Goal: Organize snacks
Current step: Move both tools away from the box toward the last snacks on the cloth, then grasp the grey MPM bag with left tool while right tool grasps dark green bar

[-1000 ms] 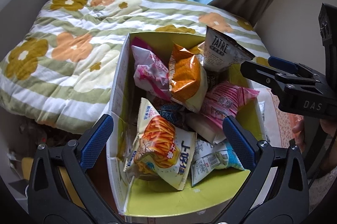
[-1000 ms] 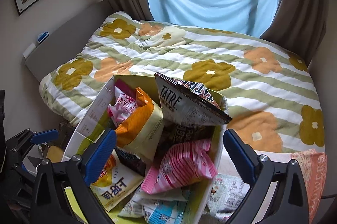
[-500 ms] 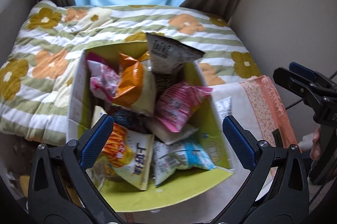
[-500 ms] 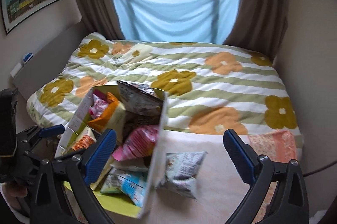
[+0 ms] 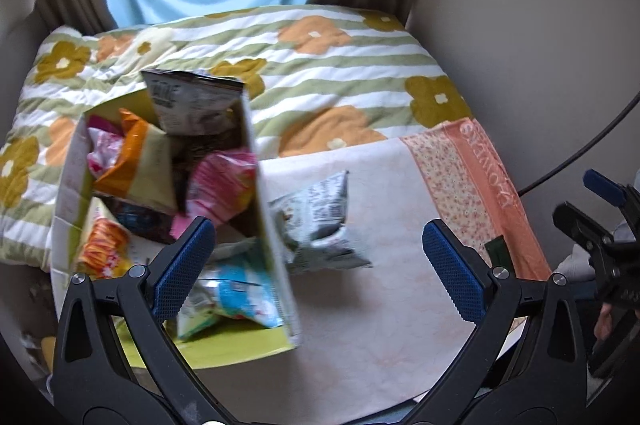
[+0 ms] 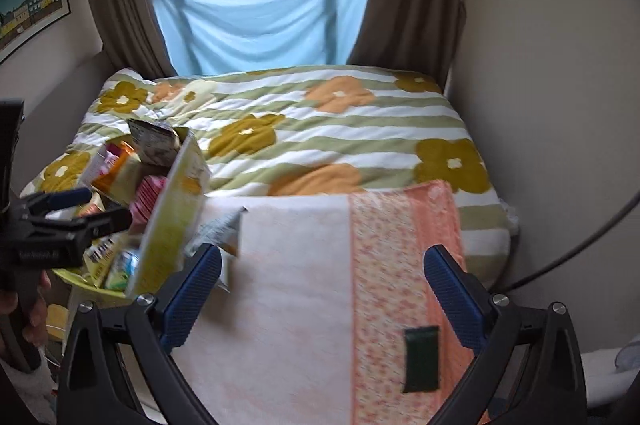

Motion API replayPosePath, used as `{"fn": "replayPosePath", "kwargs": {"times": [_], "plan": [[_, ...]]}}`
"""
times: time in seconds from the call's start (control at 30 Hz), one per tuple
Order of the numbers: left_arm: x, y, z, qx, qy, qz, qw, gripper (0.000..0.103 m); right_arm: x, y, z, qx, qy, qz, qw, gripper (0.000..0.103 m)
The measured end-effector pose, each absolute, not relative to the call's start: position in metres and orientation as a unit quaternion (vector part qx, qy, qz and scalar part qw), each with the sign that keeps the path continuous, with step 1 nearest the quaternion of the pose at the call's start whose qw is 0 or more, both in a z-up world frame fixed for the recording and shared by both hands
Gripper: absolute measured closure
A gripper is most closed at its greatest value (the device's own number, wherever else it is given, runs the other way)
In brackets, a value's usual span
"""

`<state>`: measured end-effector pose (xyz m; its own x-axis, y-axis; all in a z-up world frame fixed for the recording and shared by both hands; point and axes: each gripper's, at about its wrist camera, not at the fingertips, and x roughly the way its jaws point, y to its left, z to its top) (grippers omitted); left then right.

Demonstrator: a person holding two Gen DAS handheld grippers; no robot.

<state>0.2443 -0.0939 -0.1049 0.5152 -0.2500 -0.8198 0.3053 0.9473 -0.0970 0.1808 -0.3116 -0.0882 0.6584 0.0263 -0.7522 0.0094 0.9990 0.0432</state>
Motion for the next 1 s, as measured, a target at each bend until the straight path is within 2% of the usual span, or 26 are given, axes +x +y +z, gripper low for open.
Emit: {"fn": "replayPosePath", "kwargs": {"times": [0.3,0.6,0.87,1.0], "plan": [[0.253,-0.171,-0.159,0.098,0.493,-0.123,0.856,0.0,0.164,-0.366,-0.157,0.062,0.472,-0.013,0.879,0.002],[0.281,-0.2,-0.221,0.18,0.499,-0.075,0.844,0.0,0.163,-0.383,-0.234,0.068,0.522,-0.021,0.85,0.002],[0.287,-0.216,-0.259,0.276,0.486,-0.034,0.829,0.0,0.148,-0.383,-0.262,0.075,0.516,-0.084,0.849,0.002],[0.292,-0.216,-0.271,0.286,0.496,-0.026,0.819,0.0,0.146,-0.388,-0.271,0.086,0.519,-0.112,0.843,0.002]]}}
